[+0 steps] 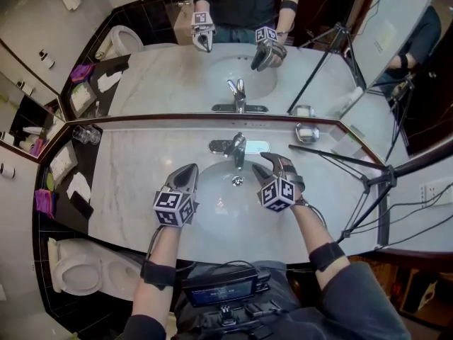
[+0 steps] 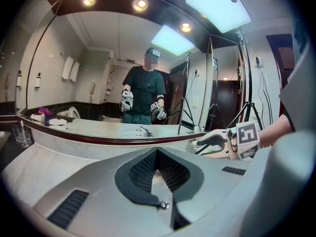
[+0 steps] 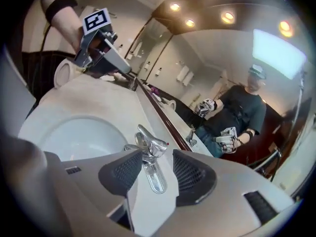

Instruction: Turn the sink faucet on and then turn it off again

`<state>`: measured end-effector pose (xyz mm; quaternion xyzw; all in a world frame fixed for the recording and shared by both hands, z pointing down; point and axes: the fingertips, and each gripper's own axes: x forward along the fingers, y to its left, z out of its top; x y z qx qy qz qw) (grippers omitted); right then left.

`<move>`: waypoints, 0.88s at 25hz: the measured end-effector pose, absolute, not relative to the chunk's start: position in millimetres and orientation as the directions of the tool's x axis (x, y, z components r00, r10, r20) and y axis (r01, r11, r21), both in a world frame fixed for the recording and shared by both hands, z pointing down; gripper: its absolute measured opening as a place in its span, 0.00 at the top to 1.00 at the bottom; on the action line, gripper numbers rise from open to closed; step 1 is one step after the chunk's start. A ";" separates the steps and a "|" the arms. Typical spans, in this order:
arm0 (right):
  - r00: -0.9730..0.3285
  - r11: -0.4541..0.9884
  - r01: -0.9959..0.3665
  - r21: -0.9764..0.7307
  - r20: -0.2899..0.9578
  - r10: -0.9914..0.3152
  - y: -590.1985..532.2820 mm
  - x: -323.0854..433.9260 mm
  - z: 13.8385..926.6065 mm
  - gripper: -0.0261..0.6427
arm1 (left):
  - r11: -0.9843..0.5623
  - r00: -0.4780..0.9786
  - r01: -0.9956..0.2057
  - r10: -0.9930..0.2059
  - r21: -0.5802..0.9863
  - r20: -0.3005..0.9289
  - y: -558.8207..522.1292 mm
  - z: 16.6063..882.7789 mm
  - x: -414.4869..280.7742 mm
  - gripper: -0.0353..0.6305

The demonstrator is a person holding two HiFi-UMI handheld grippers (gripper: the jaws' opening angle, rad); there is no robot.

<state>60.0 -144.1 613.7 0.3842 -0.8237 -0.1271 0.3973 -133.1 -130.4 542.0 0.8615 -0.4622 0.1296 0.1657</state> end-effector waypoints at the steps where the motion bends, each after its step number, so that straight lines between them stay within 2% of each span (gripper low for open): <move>1: -0.386 0.682 -0.482 0.551 0.565 -0.729 -148.0 53.3 616.2 0.61 | -0.516 0.538 -0.840 -0.753 0.166 0.378 -131.7 543.3 -133.7 0.96; 3: -0.380 0.691 -0.395 0.606 0.577 -0.723 -156.9 41.3 622.0 0.59 | -0.514 0.536 -0.842 -0.753 0.167 0.382 -134.6 545.8 -134.7 0.96; 4: -0.377 0.692 -0.360 0.626 0.580 -0.722 -161.9 36.1 625.3 0.54 | -0.512 0.534 -0.842 -0.753 0.167 0.384 -136.1 547.0 -135.2 0.96; 7: -0.374 0.693 -0.286 0.662 0.589 -0.717 -174.7 21.1 634.0 0.53 | -0.509 0.531 -0.844 -0.752 0.168 0.391 -139.2 550.6 -137.2 0.96; 15: -0.361 0.699 -0.155 0.698 0.619 -0.698 -200.0 -8.0 666.5 0.53 | -0.498 0.520 -0.850 -0.749 0.169 0.410 -150.9 560.7 -144.9 0.96; 22: -0.349 0.711 -0.108 0.695 0.643 -0.682 -212.5 -18.8 689.1 0.53 | -0.493 0.519 -0.852 -0.748 0.176 0.414 -158.9 567.6 -146.7 0.96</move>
